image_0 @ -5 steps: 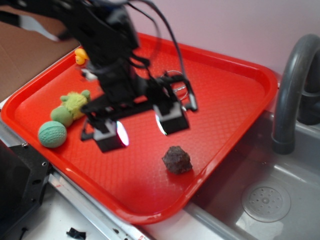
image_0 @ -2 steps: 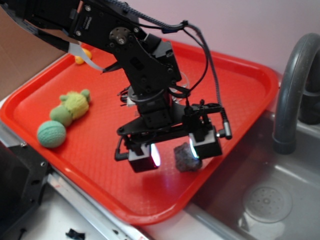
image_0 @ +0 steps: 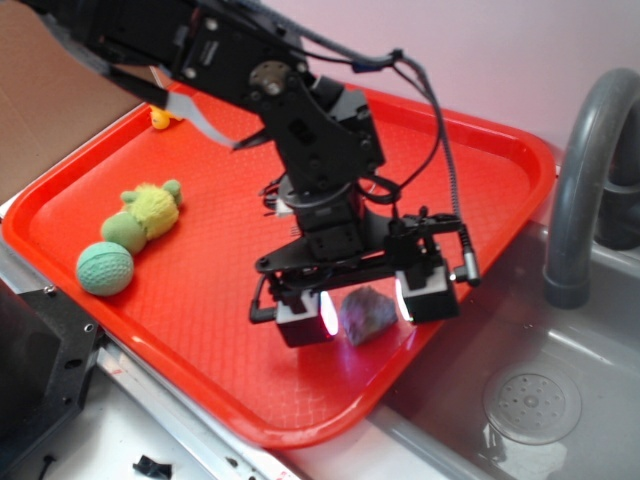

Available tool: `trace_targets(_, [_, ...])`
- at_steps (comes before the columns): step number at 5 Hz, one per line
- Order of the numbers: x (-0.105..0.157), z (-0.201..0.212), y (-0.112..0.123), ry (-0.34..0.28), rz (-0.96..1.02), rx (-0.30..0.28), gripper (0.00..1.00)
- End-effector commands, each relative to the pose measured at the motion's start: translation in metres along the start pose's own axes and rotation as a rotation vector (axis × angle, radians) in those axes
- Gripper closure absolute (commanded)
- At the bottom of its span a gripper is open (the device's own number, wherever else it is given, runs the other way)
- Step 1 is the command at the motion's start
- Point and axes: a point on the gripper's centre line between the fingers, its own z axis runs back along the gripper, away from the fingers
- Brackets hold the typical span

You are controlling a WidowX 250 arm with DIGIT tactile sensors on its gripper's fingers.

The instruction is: Grab the rock.

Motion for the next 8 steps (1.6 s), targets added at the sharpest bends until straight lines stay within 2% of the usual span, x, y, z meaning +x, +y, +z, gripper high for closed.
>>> trace_targets(1, [0.003, 0.001, -0.006, -0.004, 0.007, 0.003, 1.00])
trace_targets(2, [0.007, 0.002, -0.001, 0.004, 0.048, 0.034, 1.00])
trace_targets(3, [0.014, 0.022, 0.010, 0.001, 0.027, 0.049, 1.00])
trace_targets(4, [0.028, 0.071, 0.030, 0.005, -0.090, 0.070, 1.00])
trace_targets(5, [0.042, 0.125, 0.058, 0.015, -0.273, 0.063, 1.00])
trace_targets(6, [0.054, 0.163, 0.080, 0.022, -0.402, 0.022, 1.00])
trace_targets(7, [0.062, 0.190, 0.099, -0.044, -0.433, 0.033, 1.00])
trace_targets(8, [0.068, 0.192, 0.104, -0.070, -0.357, 0.041, 1.00])
